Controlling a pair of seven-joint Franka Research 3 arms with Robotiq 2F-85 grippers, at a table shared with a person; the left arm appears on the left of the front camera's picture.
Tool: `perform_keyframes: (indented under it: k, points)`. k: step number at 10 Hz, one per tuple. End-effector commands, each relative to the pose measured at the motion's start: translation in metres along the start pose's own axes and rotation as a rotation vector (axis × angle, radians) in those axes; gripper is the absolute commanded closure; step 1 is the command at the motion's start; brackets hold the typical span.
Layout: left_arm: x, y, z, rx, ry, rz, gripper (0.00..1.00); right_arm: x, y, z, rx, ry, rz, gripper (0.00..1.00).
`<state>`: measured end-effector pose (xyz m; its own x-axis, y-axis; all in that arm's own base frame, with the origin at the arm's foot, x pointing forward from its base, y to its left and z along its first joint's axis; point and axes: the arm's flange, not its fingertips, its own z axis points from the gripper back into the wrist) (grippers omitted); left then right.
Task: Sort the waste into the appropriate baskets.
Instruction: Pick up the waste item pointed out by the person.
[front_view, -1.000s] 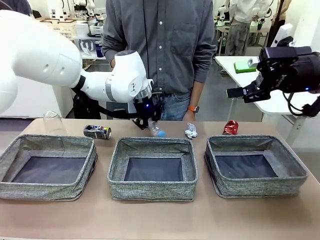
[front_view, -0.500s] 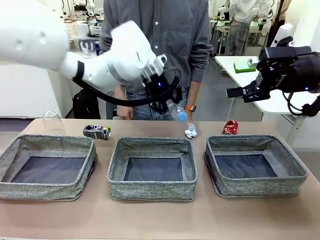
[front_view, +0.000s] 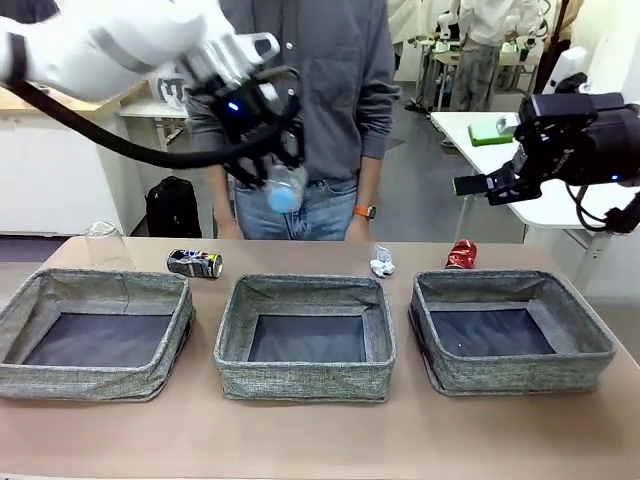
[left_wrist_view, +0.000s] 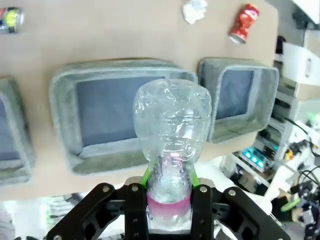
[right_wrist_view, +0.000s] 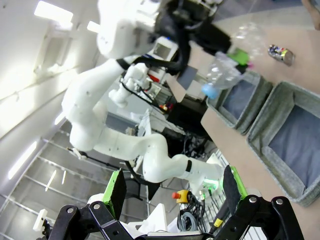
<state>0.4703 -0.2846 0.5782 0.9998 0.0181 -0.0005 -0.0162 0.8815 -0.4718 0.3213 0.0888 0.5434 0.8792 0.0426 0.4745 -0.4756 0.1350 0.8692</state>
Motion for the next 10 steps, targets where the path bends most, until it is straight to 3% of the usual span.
perform_keyframes:
  k: [1,2,5,6,7,8,10]
  points:
    - [-0.043,-0.019,0.027,0.132,-0.115,0.007,0.76,0.001,-0.001,-0.002,0.023,-0.014,0.027,0.0]
    - [-0.057,-0.037,0.046,0.159,-0.172,0.017,0.76,0.001,-0.001,-0.002,0.023,-0.014,0.027,0.0]
    - [-0.098,-0.086,0.09,0.186,-0.166,-0.027,0.76,0.001,-0.001,-0.002,0.023,-0.014,0.027,0.0]
    - [-0.109,-0.095,0.095,0.208,-0.213,-0.018,0.76,0.001,-0.001,-0.002,0.023,-0.014,0.027,0.0]
    - [-0.12,-0.093,0.096,0.31,-0.239,-0.065,0.76,0.001,-0.001,-0.002,0.023,-0.014,0.027,0.0]
    - [-0.111,-0.09,0.092,0.167,-0.184,-0.039,0.76,0.001,-0.001,-0.002,0.023,-0.014,0.027,0.0]
    - [-0.111,-0.09,0.092,0.167,-0.184,-0.039,0.76,0.001,-0.001,-0.002,0.023,-0.014,0.027,0.0]
